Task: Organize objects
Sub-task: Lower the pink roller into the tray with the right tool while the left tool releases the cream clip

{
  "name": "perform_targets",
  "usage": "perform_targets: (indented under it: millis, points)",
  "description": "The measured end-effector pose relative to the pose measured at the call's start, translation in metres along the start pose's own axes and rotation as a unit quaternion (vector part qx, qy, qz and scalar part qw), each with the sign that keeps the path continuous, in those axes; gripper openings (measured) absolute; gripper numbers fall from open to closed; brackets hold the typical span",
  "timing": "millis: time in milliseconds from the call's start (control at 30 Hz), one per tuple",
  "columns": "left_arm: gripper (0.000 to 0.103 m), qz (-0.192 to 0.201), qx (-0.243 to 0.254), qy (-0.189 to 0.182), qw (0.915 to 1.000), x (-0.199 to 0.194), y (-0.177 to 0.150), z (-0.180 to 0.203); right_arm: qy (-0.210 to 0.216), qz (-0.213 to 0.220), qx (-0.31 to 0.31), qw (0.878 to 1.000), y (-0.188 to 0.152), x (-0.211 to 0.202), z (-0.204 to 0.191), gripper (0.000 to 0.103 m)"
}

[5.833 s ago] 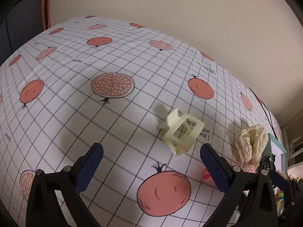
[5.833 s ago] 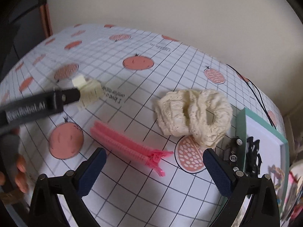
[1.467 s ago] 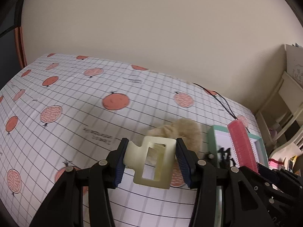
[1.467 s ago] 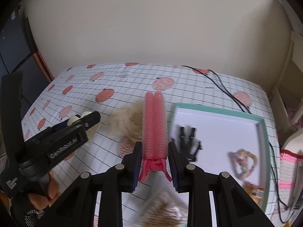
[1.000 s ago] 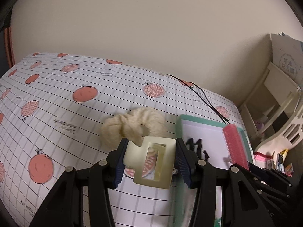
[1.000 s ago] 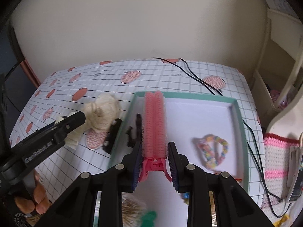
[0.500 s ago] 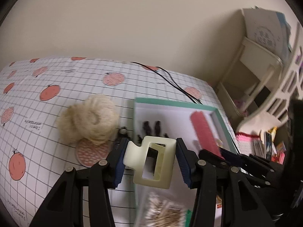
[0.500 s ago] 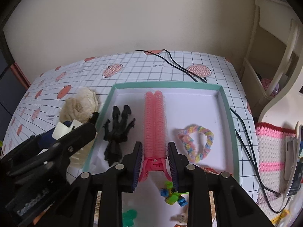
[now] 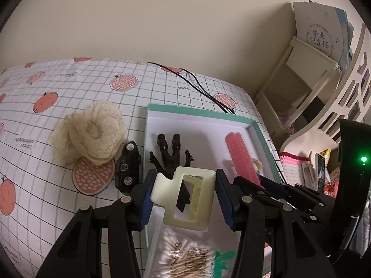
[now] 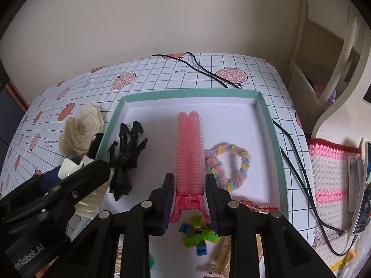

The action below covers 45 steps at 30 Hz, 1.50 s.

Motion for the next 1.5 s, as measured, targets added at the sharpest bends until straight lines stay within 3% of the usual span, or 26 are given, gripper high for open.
perform_targets:
  millis: [667,1033,1167,1433,1500]
  points:
    - [0.051,-0.049,-0.015,-0.021,0.9985,0.016,-0.013,0.003,-0.008,-0.020,0.003,1.000,-0.007,0.011,0.007,0.030]
    - [0.052,-0.056,-0.013,-0.027,0.9980,0.017,-0.014,0.004,-0.007,-0.024,0.007,1.000,-0.007,0.011,0.006,0.032]
    - [0.052,-0.051,-0.013,-0.027,0.9982,0.014,-0.012,0.002,-0.010,-0.020,0.005,1.000,-0.004,0.005,0.004,0.048]
    - [0.052,-0.036,-0.024,-0.029,0.9987,0.006,-0.003,-0.005,-0.011,-0.009,-0.002,1.000,0.001,-0.004,-0.004,0.051]
    - [0.053,-0.030,-0.030,-0.028,0.9987,0.003,0.000,-0.009,-0.012,-0.009,-0.005,1.000,0.002,-0.004,-0.006,0.057]
Point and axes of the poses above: each gripper's, at about its wrist camera, not at the fingertips, and x roughly the way its jaws point, z to its right, y to its top, the point moved 6 cm from there along x, roughly the way its jaws point, and after that the axes turned 13 degrees about y, right-handed, at the moved point
